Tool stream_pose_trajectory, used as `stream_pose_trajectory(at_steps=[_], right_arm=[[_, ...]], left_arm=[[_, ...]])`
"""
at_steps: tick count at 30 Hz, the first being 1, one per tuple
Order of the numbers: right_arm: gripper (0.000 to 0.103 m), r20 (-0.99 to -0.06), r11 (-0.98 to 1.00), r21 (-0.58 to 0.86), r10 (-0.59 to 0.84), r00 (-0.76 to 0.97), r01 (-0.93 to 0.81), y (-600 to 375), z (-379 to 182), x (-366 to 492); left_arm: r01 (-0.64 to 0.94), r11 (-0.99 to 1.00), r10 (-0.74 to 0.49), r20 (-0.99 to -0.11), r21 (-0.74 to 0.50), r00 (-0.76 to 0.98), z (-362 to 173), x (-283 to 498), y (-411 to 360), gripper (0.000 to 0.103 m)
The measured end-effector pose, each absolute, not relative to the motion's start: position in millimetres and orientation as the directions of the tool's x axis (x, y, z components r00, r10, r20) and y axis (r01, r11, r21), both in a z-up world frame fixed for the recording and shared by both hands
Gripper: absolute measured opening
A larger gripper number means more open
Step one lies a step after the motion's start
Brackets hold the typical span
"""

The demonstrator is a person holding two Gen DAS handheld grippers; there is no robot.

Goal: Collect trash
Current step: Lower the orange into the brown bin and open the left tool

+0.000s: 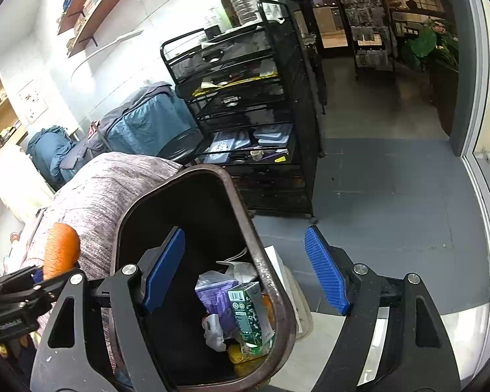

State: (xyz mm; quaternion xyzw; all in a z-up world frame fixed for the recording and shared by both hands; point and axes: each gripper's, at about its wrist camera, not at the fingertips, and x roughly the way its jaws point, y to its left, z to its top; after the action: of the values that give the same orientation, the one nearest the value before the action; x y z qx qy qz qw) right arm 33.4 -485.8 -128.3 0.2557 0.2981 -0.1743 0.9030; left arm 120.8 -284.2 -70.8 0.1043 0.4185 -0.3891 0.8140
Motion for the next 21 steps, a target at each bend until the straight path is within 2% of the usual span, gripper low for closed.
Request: stream_pose_trajectory(at_steps=[6, 9, 11, 14, 16, 21], right_arm=[[0.076, -0.633, 0.803, 0.359, -0.165, 0.756, 0.476, -493, -131, 32], [0.076, -0.635, 0.802, 0.360, -0.165, 0.755, 0.477, -493, -130, 31], [0.076, -0.635, 0.803, 0.359, -0.164, 0.755, 0.476, -493, -130, 31], [0.078, -0.634, 0.805, 0.360, -0.161, 0.757, 0.472, -492, -130, 31], [0.082, -0.628, 0.807, 0.362, -0.160, 0.762, 0.467, -491, -129, 31], [0.082, -0.595, 0.818, 0.376, -0.146, 0.790, 0.434, -484, -122, 30]], left_arm=[[0.722, 0.677, -0.526, -0.779, -0.141, 0.341, -79, 125, -293, 0.045], [0.720, 0.682, -0.518, -0.781, -0.129, 0.350, -80, 125, -294, 0.051], [0.715, 0.690, -0.510, -0.775, -0.110, 0.373, -79, 124, -294, 0.068], [0.713, 0.697, -0.506, -0.755, -0.073, 0.418, -73, 121, -290, 0.081], [0.712, 0.700, -0.509, -0.735, -0.051, 0.448, -66, 116, -285, 0.085], [0.705, 0.710, -0.521, -0.678, -0.006, 0.519, -49, 102, -271, 0.094]])
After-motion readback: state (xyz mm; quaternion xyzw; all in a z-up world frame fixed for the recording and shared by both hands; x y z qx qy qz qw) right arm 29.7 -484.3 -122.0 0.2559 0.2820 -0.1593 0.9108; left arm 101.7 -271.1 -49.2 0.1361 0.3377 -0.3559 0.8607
